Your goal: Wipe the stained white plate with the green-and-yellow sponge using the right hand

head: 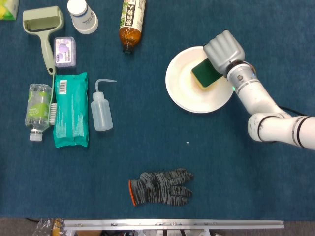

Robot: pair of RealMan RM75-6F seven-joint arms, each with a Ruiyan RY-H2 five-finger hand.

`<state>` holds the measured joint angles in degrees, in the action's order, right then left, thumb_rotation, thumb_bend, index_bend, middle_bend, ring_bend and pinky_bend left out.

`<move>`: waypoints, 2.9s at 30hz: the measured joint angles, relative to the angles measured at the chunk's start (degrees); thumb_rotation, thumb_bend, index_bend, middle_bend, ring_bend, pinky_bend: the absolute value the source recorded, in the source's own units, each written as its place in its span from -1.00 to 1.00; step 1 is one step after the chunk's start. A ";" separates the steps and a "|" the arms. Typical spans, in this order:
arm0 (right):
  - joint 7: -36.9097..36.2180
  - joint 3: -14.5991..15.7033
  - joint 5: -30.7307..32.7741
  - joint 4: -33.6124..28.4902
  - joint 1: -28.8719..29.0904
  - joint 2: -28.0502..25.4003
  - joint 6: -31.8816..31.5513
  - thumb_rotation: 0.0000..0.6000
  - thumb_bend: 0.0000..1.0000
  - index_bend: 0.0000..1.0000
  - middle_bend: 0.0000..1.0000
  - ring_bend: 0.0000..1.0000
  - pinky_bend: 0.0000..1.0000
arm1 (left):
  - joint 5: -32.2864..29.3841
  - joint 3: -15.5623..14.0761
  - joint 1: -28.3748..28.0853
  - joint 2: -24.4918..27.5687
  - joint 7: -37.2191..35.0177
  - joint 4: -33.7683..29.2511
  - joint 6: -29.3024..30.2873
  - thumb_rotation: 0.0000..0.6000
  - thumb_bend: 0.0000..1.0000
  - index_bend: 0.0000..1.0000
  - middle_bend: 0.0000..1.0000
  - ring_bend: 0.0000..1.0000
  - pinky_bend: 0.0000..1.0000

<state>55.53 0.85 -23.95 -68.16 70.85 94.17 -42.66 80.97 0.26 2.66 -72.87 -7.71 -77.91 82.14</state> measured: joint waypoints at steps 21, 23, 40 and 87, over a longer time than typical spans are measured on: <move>5.82 2.60 7.62 0.60 2.10 1.04 -0.74 1.00 -0.90 -0.21 0.13 -0.22 -0.28 | -0.18 -0.01 0.13 -0.25 -0.15 0.29 0.03 1.00 -0.41 -0.29 -0.35 -0.68 -0.18; 6.15 2.86 8.13 0.23 2.04 0.65 -1.06 1.00 -0.91 -0.21 0.13 -0.22 -0.28 | 0.00 -0.13 0.20 -0.24 -0.32 0.44 0.09 1.00 -0.41 -0.29 -0.35 -0.68 -0.19; 4.80 2.07 7.14 -4.73 0.80 -4.05 -4.54 1.00 -0.90 -0.21 0.13 -0.22 -0.28 | 0.41 0.10 -0.34 0.37 0.57 -0.40 0.01 1.00 -0.41 -0.29 -0.35 -0.68 -0.18; 3.37 1.94 5.66 -6.40 -0.23 -4.45 -4.31 1.00 -0.90 -0.21 0.13 -0.22 -0.28 | 0.75 -0.02 -1.22 1.92 2.20 -2.69 -0.16 1.00 -0.41 -0.29 -0.35 -0.68 -0.18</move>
<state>58.90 2.80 -18.29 -74.56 70.62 89.72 -46.97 81.72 0.24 1.44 -70.95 -5.51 -80.60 81.97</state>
